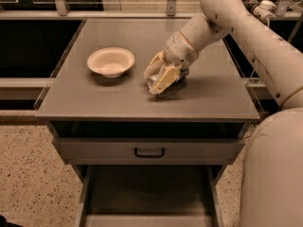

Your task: Place redbull can into middle drawer

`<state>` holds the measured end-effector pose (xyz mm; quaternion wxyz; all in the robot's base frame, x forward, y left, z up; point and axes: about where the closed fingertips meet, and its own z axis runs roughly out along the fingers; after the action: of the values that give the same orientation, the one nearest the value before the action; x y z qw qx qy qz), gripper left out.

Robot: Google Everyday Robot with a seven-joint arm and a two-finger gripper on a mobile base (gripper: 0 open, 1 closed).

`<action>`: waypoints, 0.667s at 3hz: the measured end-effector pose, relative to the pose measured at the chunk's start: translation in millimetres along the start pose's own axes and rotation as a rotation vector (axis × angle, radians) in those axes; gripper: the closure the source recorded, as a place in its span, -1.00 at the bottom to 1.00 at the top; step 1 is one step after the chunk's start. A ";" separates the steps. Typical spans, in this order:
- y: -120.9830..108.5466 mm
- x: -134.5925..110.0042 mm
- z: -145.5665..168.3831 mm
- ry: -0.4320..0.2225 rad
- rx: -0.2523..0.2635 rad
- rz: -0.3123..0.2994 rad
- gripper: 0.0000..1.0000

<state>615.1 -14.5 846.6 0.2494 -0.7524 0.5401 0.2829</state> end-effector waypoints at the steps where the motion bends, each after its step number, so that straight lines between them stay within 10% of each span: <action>1: 0.0 0.0 0.0 0.000 0.000 0.000 1.00; 2: 10.7 -15.3 -18.4 -0.103 0.037 -0.030 1.00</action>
Offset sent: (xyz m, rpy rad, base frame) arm -0.0398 -0.0272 0.0729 0.3187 -0.0353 0.0168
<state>603.8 -19.9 869.7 0.2947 -0.7400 0.5204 0.3076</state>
